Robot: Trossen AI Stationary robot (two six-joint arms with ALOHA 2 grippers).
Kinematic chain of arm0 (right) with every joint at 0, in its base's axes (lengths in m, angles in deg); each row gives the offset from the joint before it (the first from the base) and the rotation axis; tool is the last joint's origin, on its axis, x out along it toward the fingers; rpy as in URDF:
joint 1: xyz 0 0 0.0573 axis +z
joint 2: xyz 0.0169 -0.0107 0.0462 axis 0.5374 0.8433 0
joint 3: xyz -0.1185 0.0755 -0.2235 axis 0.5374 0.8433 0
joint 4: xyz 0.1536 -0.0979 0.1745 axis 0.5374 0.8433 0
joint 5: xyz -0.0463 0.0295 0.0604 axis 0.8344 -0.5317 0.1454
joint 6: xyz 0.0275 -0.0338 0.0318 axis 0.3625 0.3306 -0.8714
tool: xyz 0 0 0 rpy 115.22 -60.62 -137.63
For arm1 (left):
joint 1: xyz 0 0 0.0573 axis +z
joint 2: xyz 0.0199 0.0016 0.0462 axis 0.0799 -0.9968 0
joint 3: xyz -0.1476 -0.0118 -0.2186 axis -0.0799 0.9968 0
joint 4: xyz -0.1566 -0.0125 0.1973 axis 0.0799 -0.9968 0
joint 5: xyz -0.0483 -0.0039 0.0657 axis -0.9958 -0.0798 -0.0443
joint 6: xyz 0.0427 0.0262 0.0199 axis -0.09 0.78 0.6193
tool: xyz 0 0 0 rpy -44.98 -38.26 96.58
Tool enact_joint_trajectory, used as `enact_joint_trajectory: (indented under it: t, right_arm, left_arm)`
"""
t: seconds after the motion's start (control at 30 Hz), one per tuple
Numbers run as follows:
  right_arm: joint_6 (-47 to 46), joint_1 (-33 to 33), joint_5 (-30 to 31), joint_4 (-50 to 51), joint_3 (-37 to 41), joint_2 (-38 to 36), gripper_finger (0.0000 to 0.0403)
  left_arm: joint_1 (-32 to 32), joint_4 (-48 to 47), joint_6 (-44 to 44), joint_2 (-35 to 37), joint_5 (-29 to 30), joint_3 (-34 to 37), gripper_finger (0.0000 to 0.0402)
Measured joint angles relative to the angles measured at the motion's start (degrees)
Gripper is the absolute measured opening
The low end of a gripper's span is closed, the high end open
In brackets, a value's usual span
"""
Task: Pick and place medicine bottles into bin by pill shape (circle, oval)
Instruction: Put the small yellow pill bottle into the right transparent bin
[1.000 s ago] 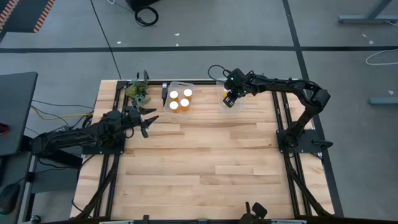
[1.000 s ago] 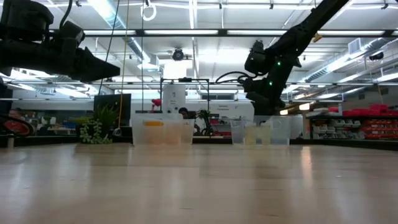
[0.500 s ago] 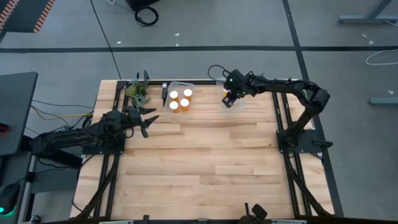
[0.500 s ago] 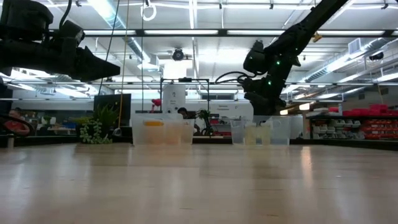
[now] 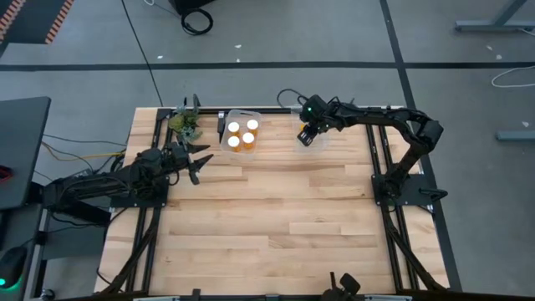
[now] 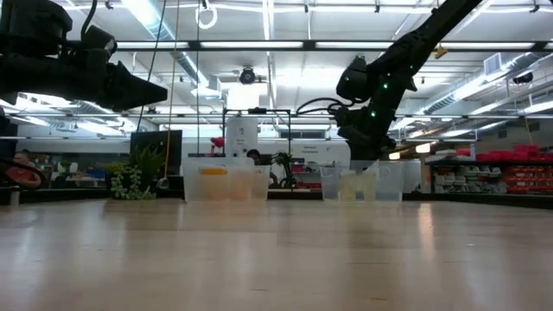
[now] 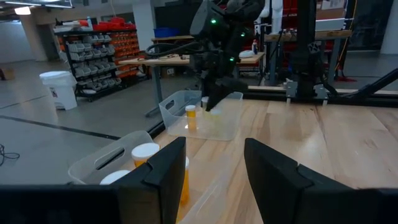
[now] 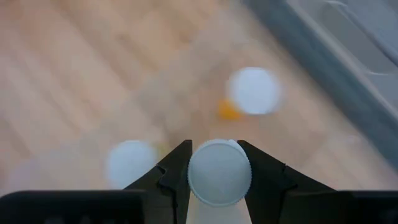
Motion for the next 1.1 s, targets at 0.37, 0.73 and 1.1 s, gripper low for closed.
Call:
enact_joint_trajectory:
  t: [0.37,0.73,1.1]
  right_arm:
    - [0.1,-1.1,0.1,-0.6,-0.1,1.5,0.0127]
    - [1.0,-3.3,0.4,-0.9,-0.7,2.9,0.0127]
    - [1.7,-3.7,0.2,-0.6,-0.7,2.9,0.0135]
  left_arm:
    - [0.0,0.3,0.0,0.0,0.0,0.0,0.0172]
    - [-0.1,0.1,0.4,0.0,0.0,0.0,0.0172]
    - [-0.1,-0.2,0.1,0.0,0.0,0.0,0.0172]
